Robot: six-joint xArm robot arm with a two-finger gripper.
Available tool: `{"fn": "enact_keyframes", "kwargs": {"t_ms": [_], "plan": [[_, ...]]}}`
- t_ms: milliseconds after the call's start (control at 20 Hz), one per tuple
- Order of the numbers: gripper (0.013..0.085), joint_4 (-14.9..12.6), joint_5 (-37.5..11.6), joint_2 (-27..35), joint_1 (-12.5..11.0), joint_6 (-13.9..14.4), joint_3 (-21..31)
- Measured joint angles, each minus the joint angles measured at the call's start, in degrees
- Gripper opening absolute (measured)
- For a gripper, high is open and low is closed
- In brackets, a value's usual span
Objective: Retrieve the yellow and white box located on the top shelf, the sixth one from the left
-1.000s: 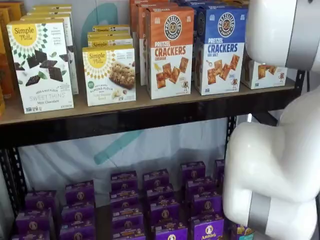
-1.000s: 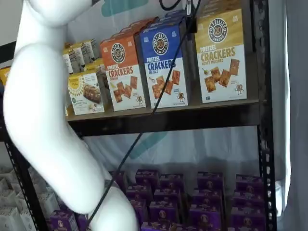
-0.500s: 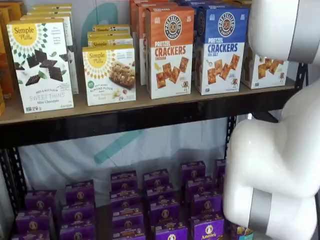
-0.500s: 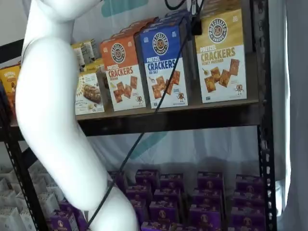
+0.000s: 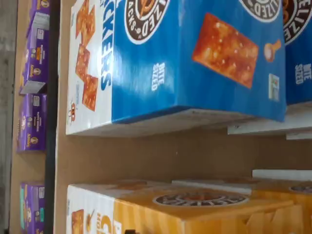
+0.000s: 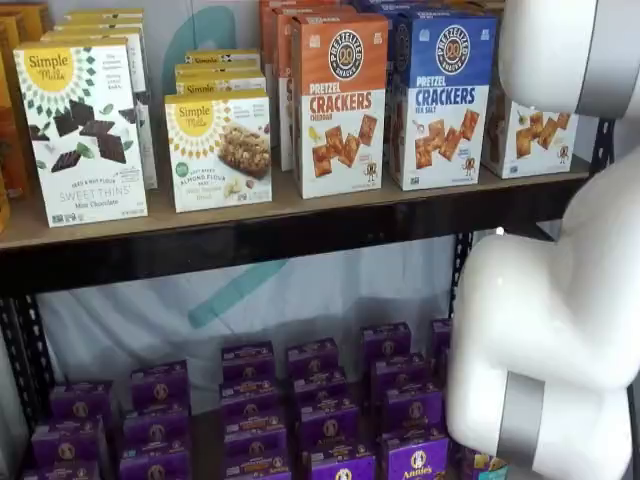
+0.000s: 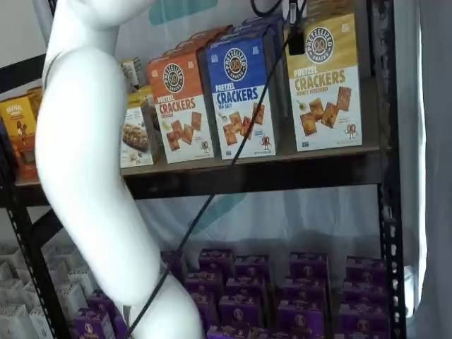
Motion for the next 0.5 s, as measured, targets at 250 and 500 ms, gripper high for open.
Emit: {"fn": "enact_keyframes", "kwargs": {"t_ms": [250, 500], "plan": [[0.0850, -1.24, 1.13, 1.36, 0.31, 0.30, -1.64], [0.0850, -2.26, 3.26, 2.93, 0.62, 1.01, -4.02]]}}
